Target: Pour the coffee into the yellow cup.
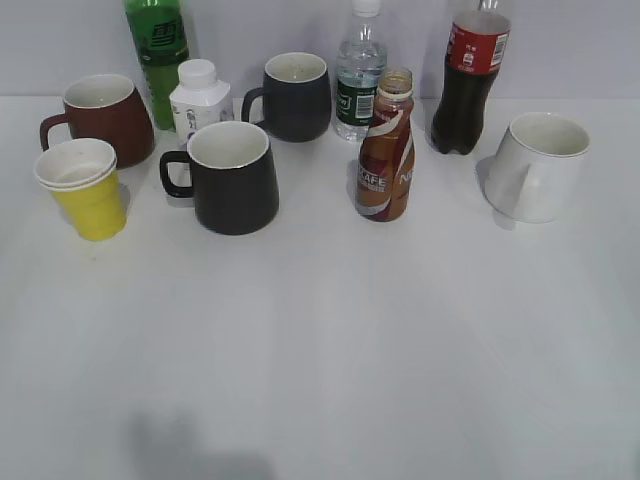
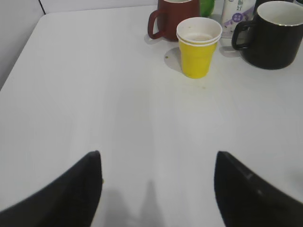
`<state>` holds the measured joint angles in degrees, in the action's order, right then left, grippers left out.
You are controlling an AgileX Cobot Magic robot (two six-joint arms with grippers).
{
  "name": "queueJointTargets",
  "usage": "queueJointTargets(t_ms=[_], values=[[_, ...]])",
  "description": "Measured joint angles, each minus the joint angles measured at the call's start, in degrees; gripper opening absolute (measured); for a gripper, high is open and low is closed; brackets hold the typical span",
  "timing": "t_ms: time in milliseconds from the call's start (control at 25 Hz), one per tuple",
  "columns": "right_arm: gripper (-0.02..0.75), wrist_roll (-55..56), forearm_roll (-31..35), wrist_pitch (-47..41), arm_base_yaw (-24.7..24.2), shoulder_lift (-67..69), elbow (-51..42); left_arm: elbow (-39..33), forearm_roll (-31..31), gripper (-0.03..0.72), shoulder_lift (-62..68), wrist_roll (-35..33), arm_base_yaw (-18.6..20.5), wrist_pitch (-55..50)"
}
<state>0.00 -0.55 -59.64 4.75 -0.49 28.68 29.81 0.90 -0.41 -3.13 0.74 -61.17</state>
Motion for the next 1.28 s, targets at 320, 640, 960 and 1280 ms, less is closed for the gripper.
queueJointTargets(t_ms=[320,640,960,1280], values=[[0.480,0.0,0.0,0.2,0.0,0.2,0.1,0.7,2.1,0.564,0.0,0.0,-0.4,1.8],[0.480,0.0,2.0,24.0,0.0,10.7,1.7,1.5,4.8,0.564,2.0,0.0,-1.3,28.1],[0.480,-1.4,1.7,45.7,7.5,24.6,1.7,1.5,5.1,0.564,16.1,0.0,-1.3,38.8],[0.480,-1.8,2.4,57.9,14.4,40.8,1.7,1.5,12.5,0.564,38.6,0.0,-1.3,53.6]])
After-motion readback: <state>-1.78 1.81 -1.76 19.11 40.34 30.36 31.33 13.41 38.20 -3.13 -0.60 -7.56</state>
